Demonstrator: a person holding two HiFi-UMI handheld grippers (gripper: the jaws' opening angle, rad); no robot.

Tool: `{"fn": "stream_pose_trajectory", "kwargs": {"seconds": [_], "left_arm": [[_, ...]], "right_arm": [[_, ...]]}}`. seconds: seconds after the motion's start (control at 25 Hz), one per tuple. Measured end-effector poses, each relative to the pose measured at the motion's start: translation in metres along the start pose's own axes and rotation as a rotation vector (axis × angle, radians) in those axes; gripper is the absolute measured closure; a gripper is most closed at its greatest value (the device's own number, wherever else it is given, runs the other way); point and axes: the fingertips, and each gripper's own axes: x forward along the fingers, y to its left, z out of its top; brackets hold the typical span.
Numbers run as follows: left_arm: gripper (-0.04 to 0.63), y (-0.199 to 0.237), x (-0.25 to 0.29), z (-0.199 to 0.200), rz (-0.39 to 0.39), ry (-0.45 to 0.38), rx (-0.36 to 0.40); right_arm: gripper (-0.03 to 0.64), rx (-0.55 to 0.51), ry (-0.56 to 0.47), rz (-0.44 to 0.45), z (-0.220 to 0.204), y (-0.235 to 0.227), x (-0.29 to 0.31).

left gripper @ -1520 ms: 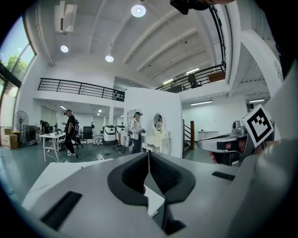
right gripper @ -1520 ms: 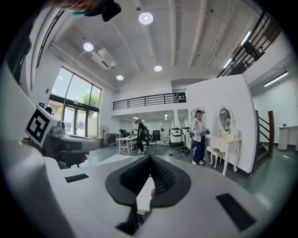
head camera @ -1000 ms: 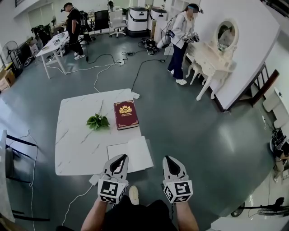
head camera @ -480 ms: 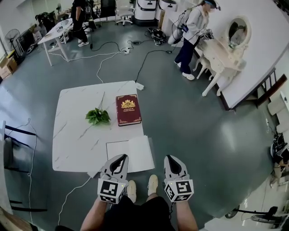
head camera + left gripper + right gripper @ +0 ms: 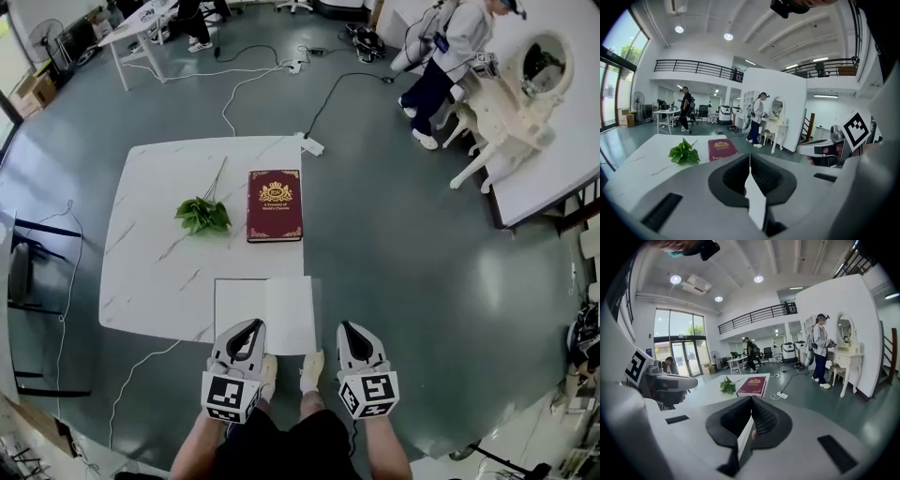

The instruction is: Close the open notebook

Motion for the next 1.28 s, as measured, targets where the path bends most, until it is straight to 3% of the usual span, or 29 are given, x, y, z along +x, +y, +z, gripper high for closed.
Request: {"fn": "stream_pose_trajectory", "kwargs": {"seconds": [0.52, 0.88, 0.92, 0.96, 1.28], "left_arm": [[0.566, 0.002, 0.061, -0.071, 0.07, 0.131, -0.05], [0.566, 0.009, 0.078, -0.102, 0.105, 0.195, -0.068], [0.566, 0.009, 0.079, -0.104, 0.107, 0.2, -0.07], [0.566, 0.01, 0.081, -0.105, 0.109, 0.203, -0.073], [0.566, 0.014, 0.087, -0.119, 0.127, 0.231, -0.096]], "right_arm": [[0.6, 0.054, 0.167, 0.143, -0.083, -0.029, 0.07], [0.598, 0.173, 0.287, 0.202, -0.131, -0.043, 0.105], [0.548, 0.199, 0.298, 0.225, -0.135, -0.042, 0.107], [0.457, 0.227, 0.311, 0.25, -0.139, -0.041, 0.11], [0.408, 0.351, 0.387, 0.33, -0.171, -0.038, 0.127]]}}
